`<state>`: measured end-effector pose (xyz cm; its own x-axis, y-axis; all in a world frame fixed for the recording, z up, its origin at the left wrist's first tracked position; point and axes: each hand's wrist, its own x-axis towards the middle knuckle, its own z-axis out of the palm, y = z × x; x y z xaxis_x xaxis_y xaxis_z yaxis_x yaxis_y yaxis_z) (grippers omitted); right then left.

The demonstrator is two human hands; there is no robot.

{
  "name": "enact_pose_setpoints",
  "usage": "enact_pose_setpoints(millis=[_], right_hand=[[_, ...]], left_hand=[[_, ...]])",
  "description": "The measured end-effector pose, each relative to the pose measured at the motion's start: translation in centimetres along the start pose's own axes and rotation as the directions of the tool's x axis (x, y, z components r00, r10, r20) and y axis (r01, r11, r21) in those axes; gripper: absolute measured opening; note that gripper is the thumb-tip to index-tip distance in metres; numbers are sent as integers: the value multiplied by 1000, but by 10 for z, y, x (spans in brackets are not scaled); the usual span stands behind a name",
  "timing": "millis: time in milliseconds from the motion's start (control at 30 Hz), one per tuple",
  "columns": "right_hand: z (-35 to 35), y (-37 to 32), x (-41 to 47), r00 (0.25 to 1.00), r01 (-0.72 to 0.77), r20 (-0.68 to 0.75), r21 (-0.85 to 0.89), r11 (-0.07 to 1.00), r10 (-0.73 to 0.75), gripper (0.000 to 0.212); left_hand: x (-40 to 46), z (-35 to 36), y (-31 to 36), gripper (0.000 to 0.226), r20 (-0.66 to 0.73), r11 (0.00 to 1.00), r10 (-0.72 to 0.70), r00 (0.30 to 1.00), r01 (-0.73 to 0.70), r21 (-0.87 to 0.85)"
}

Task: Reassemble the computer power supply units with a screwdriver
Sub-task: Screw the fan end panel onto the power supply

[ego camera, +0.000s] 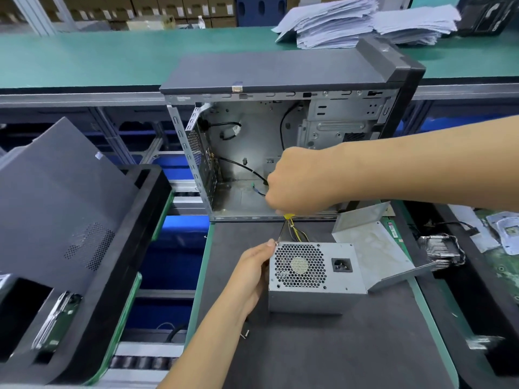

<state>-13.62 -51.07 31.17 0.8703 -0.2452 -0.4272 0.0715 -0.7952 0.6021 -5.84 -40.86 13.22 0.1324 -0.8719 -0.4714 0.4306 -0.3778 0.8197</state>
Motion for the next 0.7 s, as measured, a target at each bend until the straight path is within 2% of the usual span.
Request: enact_pose_setpoints(millis=[100, 133, 167, 233, 300, 367, 500, 533, 633, 700], right_hand=[[-3, 1, -1, 992, -20, 130, 175, 984, -3, 37], [-2, 2, -1, 991, -20, 135, 200, 980, -7, 39], [-2, 3, 0, 993, 0, 112, 208, 978, -24, 33], [-1, 7, 1, 999, 21, 42, 154, 988, -27, 11], [-1, 8, 3, 1000, 0, -8, 73, 997, 1, 26], [-1, 8, 5, 1000, -1, 2, 39, 999, 1, 33], [0, 9, 7, 986, 10, 162, 193, 981, -42, 42], [-2, 11, 6, 986, 28, 154, 202, 979, -60, 38], [-9, 14, 5, 995, 59, 66, 162, 985, -71, 11], [-13, 13, 5, 999, 19, 44, 120, 993, -24, 23]], left_hand=[[1, -1, 0, 36, 15, 1000, 2, 1000, -2, -3], [1, -2, 0, 35, 21, 1000, 1, 1000, -1, -4], [1, -2, 0, 35, 25, 1000, -1, 1000, 1, -2], [2, -3, -1, 34, 21, 1000, -4, 1000, 4, 6], [3, -3, -2, 32, 18, 1000, -2, 1000, 1, 6], [3, -3, -3, 31, 16, 1000, -3, 1000, 3, 0], [4, -3, -3, 32, 33, 1000, 12, 999, -11, -6], [4, -4, -3, 32, 34, 1000, 12, 999, -12, -4], [4, -5, -4, 33, 41, 1000, 5, 999, -5, -3], [4, -5, -4, 35, 52, 1000, 6, 999, -6, -7]])
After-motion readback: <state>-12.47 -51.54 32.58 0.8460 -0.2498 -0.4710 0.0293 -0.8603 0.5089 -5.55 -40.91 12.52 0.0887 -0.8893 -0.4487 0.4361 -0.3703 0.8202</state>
